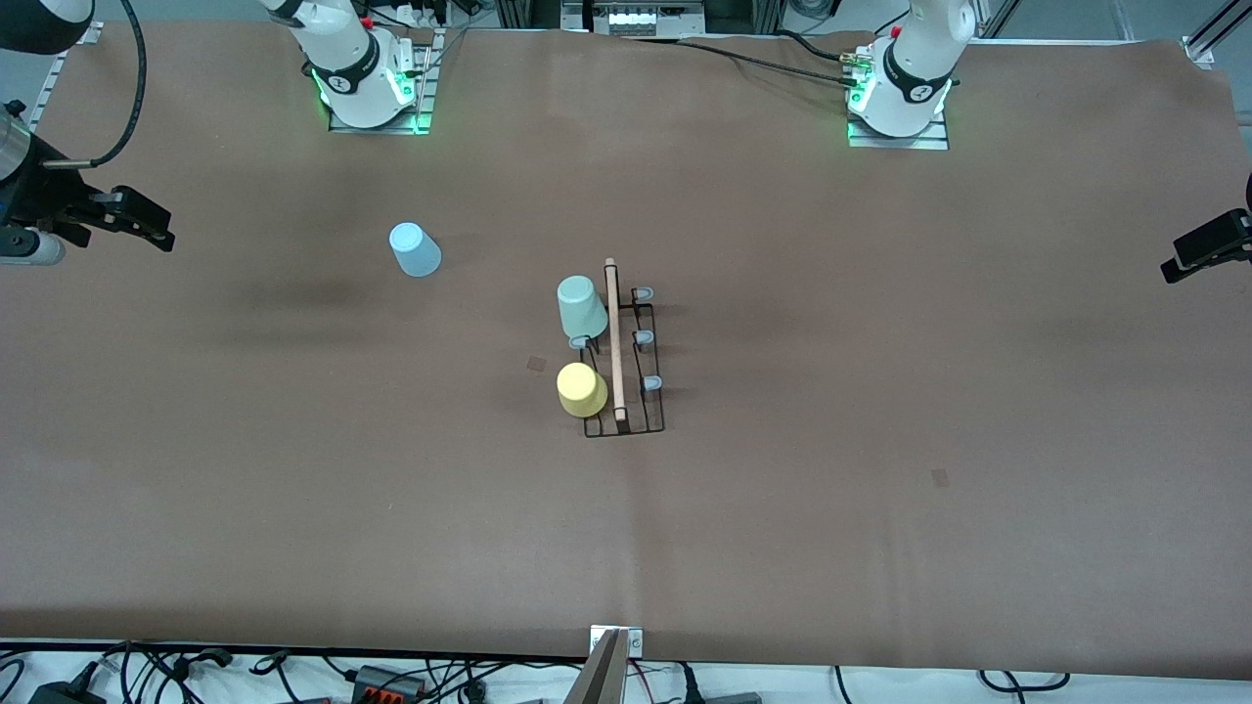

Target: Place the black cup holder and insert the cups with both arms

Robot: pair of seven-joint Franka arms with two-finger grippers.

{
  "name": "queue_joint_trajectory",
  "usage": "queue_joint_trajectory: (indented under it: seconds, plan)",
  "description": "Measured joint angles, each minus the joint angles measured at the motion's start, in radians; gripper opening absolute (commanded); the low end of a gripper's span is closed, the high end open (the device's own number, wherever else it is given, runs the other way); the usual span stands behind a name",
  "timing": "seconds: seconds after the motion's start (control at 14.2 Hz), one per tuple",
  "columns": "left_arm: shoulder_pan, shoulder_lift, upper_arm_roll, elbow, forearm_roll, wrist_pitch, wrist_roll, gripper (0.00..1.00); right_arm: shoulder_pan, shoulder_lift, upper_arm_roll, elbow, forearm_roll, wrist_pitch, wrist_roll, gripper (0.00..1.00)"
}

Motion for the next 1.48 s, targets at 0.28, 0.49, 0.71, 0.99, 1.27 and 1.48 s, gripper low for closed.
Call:
queue_joint_trajectory:
  seconds: [0.28,0.49,0.71,0.99,1.27,1.48]
  plan:
    - [0.000,0.000,0.000,0.000,0.000,0.000,0.000,1.00,-0.002,0.009,-0.008,0.003,0.024,0.028,0.000,1.00]
    - [0.000,0.000,0.000,0.000,0.000,0.000,0.000,1.00,-0.003,0.011,-0.009,0.009,0.024,0.028,-0.006,1.00]
    - [0.000,0.000,0.000,0.000,0.000,0.000,0.000,1.00,-0.003,0.012,-0.009,0.010,0.024,0.027,-0.012,1.00]
    - [0.000,0.000,0.000,0.000,0.000,0.000,0.000,1.00,-0.003,0.012,-0.009,0.010,0.025,0.024,-0.012,1.00]
    - [0.000,0.000,0.000,0.000,0.000,0.000,0.000,1.00,-0.001,0.012,-0.009,0.010,0.025,0.023,-0.012,1.00]
    - [0.000,0.000,0.000,0.000,0.000,0.000,0.000,1.00,0.007,0.012,-0.013,0.010,0.026,0.021,-0.012,1.00]
